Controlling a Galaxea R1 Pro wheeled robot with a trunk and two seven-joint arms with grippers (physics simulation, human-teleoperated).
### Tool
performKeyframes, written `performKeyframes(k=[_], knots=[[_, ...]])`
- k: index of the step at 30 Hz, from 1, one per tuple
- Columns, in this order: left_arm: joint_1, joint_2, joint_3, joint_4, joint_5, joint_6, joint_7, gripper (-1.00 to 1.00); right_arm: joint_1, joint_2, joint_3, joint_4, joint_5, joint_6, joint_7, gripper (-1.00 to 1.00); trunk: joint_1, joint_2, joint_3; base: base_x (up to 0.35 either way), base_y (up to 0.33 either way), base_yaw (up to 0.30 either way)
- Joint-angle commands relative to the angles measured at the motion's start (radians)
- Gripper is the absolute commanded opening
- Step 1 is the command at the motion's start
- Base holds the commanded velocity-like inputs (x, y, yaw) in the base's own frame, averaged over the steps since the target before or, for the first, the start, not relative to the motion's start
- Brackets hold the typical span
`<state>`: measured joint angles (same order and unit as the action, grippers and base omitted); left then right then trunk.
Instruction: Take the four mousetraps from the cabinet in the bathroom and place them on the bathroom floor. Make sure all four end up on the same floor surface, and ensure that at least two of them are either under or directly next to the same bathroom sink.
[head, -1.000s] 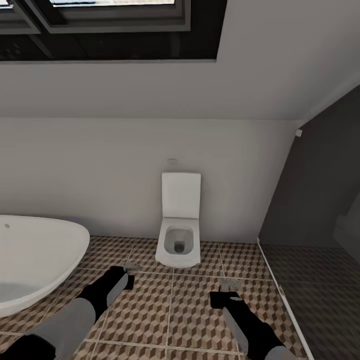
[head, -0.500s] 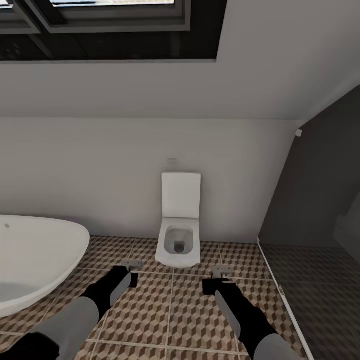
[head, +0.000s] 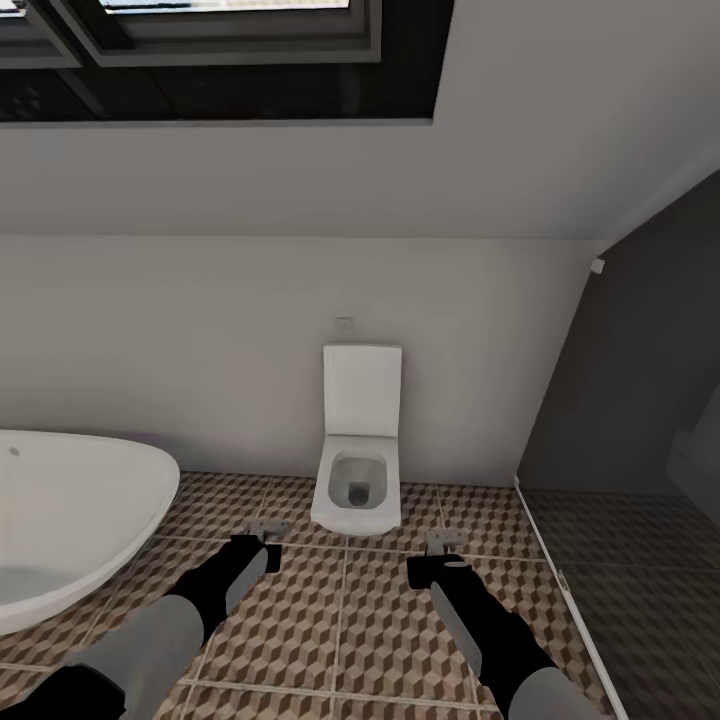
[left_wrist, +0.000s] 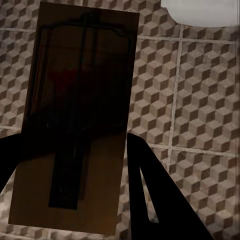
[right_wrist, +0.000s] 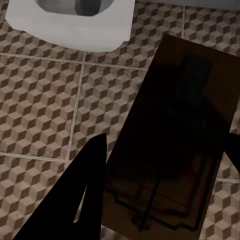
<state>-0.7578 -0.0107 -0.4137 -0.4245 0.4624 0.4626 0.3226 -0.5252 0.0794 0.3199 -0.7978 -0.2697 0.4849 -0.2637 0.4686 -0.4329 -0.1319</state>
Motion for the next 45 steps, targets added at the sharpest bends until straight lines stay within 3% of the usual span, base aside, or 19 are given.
performKeyframes(k=[1,6,16,26,34,45], knots=[[-0.001,-0.005,-0.008,-0.002,0.007,0.004,0.008,-1.0,-0.001,-0.001,0.004,-0.002,-0.008,0.003,-0.009,-1.0,0.001,-0.002,-0.002,0.0,0.0,0.0],[-0.001,-0.016,-0.008,-0.006,0.007,0.003,0.008,-1.0,-0.001,-0.003,0.004,-0.005,0.001,0.004,-0.009,-1.0,0.001,-0.002,-0.002,0.0,0.0,0.0],[-0.001,-0.02,-0.008,-0.007,0.007,0.002,0.008,-1.0,-0.001,-0.035,0.002,-0.058,0.002,0.004,-0.009,-1.0,0.001,-0.002,-0.002,0.0,0.0,0.0],[-0.001,-0.024,-0.008,-0.007,0.007,0.002,0.007,-1.0,-0.001,-0.038,0.001,-0.066,0.001,0.005,-0.009,-1.0,0.039,-0.072,-0.036,0.0,0.0,0.0],[-0.001,-0.044,-0.009,-0.005,0.007,0.002,0.007,-1.0,-0.001,-0.038,0.001,-0.067,0.001,0.005,-0.009,-1.0,0.07,-0.128,-0.073,0.0,0.0,0.0],[0.0,-0.047,-0.01,-0.005,0.007,0.002,0.007,-1.0,-0.001,-0.038,0.001,-0.067,0.001,0.004,-0.009,-1.0,0.112,-0.205,-0.125,0.0,0.0,0.0]])
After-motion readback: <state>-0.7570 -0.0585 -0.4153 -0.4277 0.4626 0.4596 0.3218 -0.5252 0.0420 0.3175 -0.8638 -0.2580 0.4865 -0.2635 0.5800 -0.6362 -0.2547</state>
